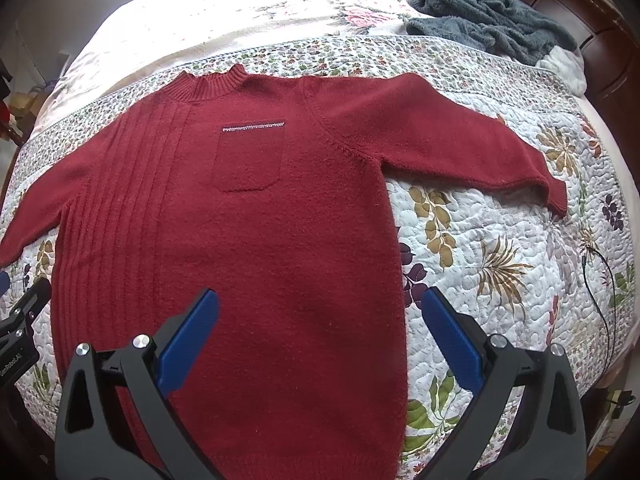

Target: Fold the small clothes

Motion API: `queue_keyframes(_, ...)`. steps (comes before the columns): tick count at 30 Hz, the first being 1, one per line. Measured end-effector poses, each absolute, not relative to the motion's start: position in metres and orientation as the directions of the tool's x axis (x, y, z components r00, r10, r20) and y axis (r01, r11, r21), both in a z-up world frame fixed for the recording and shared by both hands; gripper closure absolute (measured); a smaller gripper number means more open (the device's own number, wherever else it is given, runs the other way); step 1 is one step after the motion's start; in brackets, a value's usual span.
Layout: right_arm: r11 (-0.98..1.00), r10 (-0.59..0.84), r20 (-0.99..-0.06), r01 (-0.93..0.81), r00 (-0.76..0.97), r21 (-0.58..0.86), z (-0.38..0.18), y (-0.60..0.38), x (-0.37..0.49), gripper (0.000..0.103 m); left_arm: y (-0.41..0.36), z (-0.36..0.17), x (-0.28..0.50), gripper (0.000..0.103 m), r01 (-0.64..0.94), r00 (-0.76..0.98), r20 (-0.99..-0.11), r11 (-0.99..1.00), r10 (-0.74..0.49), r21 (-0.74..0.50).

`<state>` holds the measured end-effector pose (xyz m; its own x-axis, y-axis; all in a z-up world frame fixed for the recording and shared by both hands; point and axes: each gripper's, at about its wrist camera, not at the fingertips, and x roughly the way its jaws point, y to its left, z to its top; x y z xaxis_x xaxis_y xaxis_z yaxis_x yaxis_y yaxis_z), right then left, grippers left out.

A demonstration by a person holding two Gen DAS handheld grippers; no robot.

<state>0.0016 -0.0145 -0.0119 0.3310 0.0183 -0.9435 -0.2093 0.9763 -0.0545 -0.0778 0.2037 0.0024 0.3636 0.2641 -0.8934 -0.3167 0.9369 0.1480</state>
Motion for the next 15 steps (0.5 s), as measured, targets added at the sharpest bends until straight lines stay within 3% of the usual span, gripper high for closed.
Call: queue_keyframes(15,0.977,0.022,-0.946,-0.206,0.323,-0.047,-0.0138,-0.0146,0.0051,0.003,0.2075,0.0008,-0.0773,0.004,-0.324,0.362,-0.894,0.935,0.262,0.143)
